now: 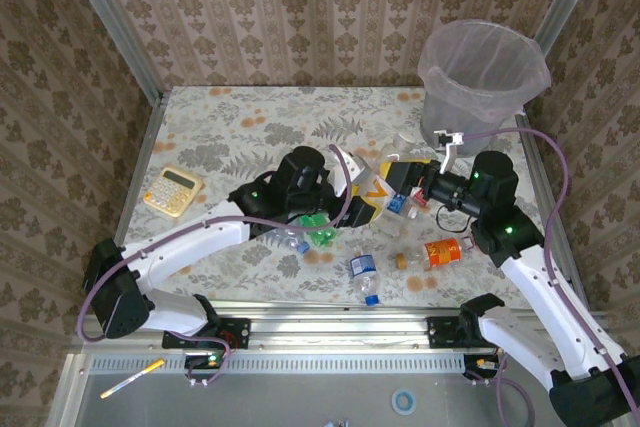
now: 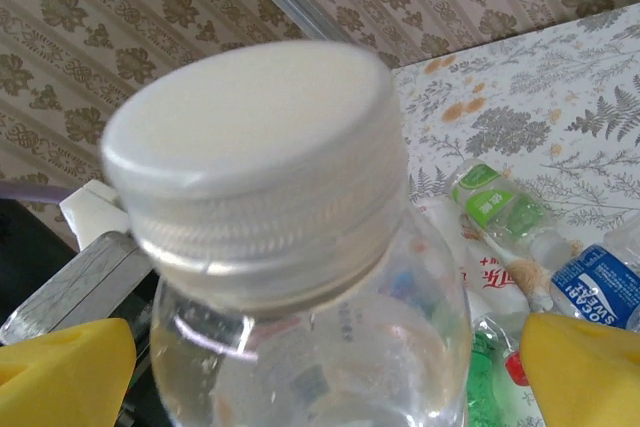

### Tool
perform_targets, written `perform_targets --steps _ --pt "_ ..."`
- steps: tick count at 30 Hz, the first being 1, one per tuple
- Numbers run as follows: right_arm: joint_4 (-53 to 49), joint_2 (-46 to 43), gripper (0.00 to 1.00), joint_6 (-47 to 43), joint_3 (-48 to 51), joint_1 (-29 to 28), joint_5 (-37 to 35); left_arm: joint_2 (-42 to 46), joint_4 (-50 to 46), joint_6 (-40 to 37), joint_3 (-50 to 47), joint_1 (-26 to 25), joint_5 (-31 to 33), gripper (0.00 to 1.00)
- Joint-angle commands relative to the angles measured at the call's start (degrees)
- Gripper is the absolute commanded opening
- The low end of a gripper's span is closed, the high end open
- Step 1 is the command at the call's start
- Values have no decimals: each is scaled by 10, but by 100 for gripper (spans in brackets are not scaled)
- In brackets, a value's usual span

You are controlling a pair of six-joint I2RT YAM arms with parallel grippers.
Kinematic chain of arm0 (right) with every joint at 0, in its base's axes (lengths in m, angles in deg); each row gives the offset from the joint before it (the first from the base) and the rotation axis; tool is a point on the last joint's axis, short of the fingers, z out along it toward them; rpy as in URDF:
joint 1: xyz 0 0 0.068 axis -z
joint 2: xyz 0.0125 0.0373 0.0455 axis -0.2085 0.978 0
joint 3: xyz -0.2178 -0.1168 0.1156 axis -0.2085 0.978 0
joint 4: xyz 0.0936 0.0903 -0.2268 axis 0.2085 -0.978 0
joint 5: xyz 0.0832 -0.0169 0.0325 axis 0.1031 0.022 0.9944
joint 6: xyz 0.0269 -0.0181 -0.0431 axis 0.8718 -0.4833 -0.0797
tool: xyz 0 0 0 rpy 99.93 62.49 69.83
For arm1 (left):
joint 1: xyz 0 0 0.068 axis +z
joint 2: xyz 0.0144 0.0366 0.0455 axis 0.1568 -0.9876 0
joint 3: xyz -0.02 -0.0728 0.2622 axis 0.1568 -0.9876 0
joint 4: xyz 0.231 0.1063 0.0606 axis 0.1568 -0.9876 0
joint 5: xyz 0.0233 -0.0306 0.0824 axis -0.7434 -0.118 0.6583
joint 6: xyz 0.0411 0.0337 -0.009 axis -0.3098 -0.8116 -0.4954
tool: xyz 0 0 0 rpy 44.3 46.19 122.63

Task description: Throw the plastic bottles in the bin

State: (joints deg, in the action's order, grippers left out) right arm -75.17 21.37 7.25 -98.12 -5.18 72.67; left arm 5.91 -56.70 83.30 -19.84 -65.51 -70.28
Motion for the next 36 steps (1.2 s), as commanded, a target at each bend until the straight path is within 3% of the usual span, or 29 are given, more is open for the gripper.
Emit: perform_targets --steps 1,13,26,36 --pt "25 0 100 10 6 -4 8 -8 21 -16 24 -9 -12 51" --pt "16 -1 93 10 18 -4 -1 -28 33 -14 36 -19 -22 50" --pt "14 -2 58 15 16 -3 -6 -29 50 -11 30 -22 -37 51" --pt "8 -4 51 18 16 -4 -11 -27 58 -8 24 -23 -45 54"
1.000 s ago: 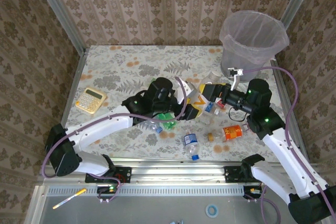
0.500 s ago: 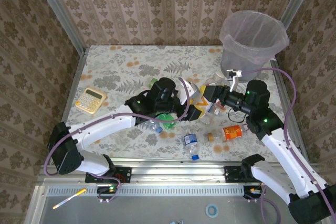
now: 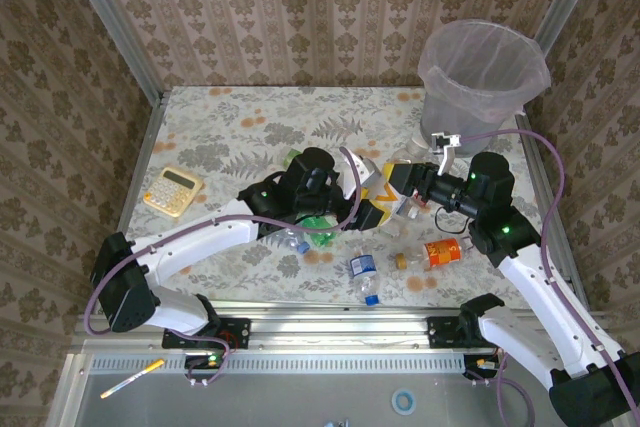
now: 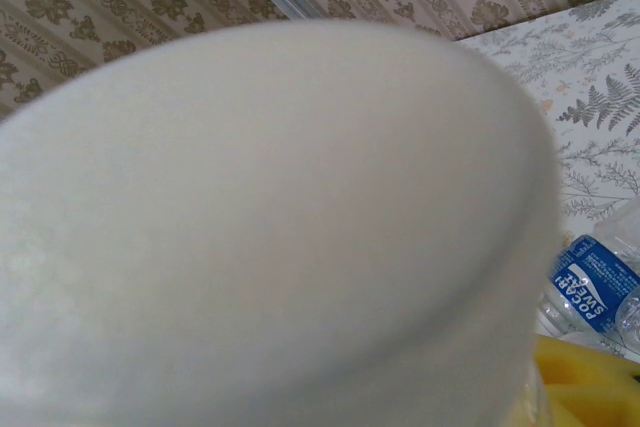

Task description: Throw the plastic bottles in the bin

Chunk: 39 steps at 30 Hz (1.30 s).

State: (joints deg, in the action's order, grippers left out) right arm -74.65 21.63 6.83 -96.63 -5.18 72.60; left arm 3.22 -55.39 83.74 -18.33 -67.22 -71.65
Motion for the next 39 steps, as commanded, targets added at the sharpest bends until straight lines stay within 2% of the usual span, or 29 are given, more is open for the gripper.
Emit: perform_targets --steps 1,3,7,11,24,31,34,39 --pt "2 -7 50 22 1 -4 -11 0 45 -12 8 -6 -31 57" --pt "2 -7 48 23 1 -4 -12 0 47 -10 7 -5 -32 62" --pt "-3 -11 46 24 0 -4 -16 3 44 -3 5 -5 -18 89" --pt "-12 -17 44 22 -1 -3 -23 13 50 5 -3 0 -8 100" --pt "-65 -41 45 -20 -2 -4 -64 76 91 55 -72 52 32 100" --pt "-147 -41 44 -113 -39 -3 -140 108 99 71 -105 84 55 100" --pt "-177 -36 44 -162 -64 -3 -178 121 94 76 -116 95 83 100" --pt "-199 -22 44 -234 -99 -4 -226 142 98 90 -140 116 101 100"
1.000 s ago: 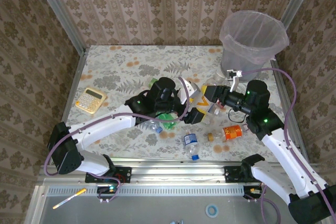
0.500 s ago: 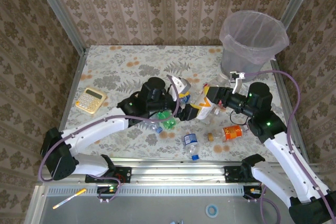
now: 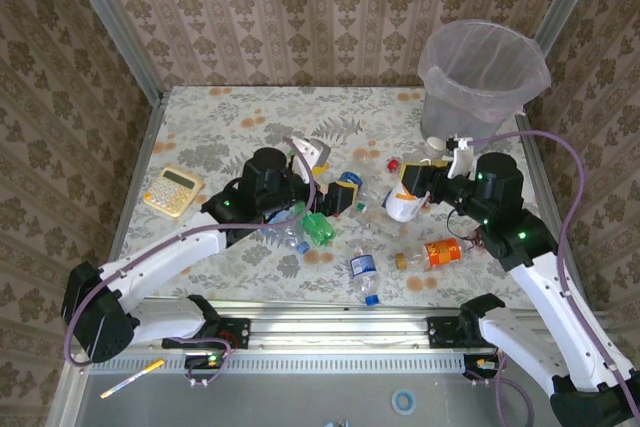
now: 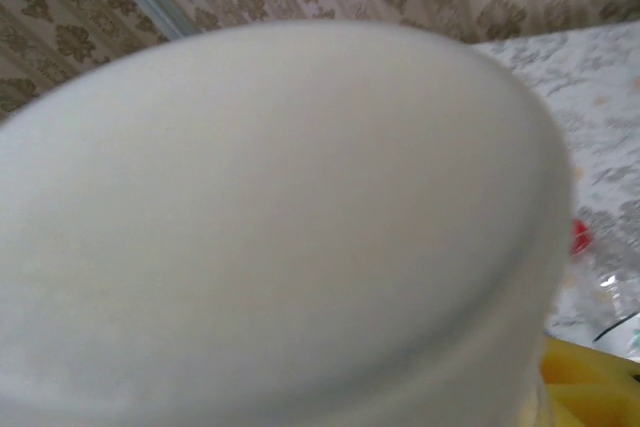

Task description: Throw the plastic bottles in the bin

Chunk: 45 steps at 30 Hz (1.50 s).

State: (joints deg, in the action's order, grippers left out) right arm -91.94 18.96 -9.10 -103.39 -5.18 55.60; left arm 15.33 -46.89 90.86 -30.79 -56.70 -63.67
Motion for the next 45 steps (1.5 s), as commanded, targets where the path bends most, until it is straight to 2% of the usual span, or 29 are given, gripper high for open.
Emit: perform_targets --steps 1,6,9,12,15,23,30,33,40,45 --pt "-29 8 44 -91 -39 -3 -70 25 14 21 -19 15 23 100" --pt "-2 12 45 -176 -57 -3 -148 36 10 26 -30 29 24 100" --pt "71 20 45 -244 -58 -3 -223 37 9 26 -32 32 27 100" --pt "197 39 45 -304 -40 2 -283 36 12 26 -35 35 28 100" --pt "323 83 44 -337 -47 23 -292 32 14 28 -35 38 25 100" --pt "599 208 42 -327 -75 80 -295 23 30 32 -47 46 22 100" --pt "732 297 44 -410 -141 81 -290 3 36 32 -46 59 -1 100" --pt "737 329 46 -428 -177 86 -303 -5 43 36 -45 64 -5 100" --pt "679 375 47 -357 -215 131 -300 -4 32 33 -39 70 -5 100" --pt "538 425 50 -323 -290 154 -322 -5 21 35 -34 73 -9 100"
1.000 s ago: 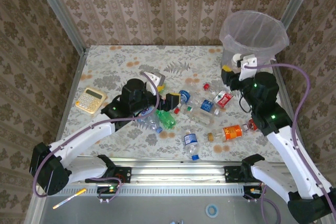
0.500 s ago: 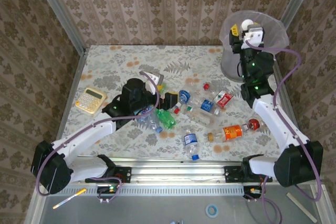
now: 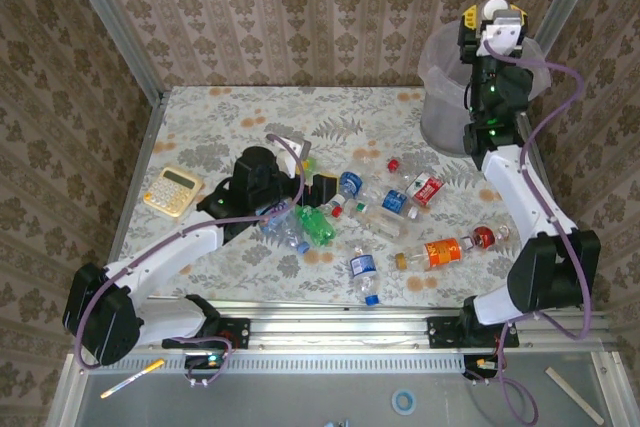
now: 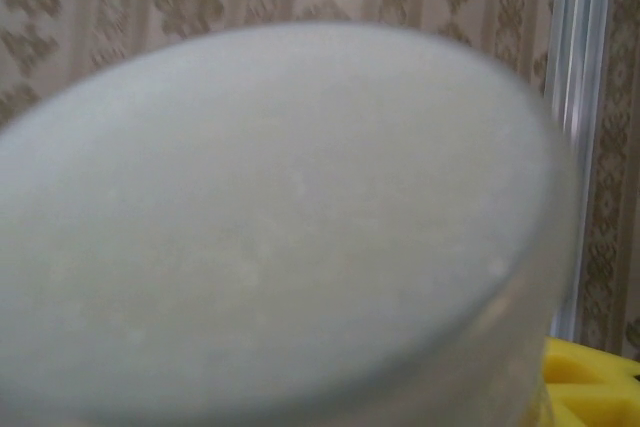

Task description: Throw the plastic bottles in the bin

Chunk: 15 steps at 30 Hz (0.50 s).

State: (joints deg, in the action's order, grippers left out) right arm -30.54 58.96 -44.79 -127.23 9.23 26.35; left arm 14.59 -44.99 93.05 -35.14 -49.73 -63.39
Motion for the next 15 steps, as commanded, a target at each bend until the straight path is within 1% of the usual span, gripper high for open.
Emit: perform_targets --steps 1,2,3,4,5,7,8,15 --pt "-102 32 52 26 -64 12 -11 2 2 13 11 4 -12 100" --pt "-110 36 63 21 -71 10 -3 2 -2 14 13 4 -10 100" --pt "-134 43 70 21 -86 10 -10 1 -7 14 15 4 -9 100" --pt "-168 49 77 15 -105 10 -16 1 -11 14 18 4 -9 100" --pt "-206 57 87 10 -127 10 -19 1 -14 14 19 4 -9 100" --pt "-251 72 98 -2 -158 8 -34 1 -23 15 22 4 -5 100" --pt "-260 74 100 -10 -166 3 -44 1 -28 15 24 4 -3 100" --pt "-275 55 100 10 -153 3 -38 8 -37 19 26 4 -6 100"
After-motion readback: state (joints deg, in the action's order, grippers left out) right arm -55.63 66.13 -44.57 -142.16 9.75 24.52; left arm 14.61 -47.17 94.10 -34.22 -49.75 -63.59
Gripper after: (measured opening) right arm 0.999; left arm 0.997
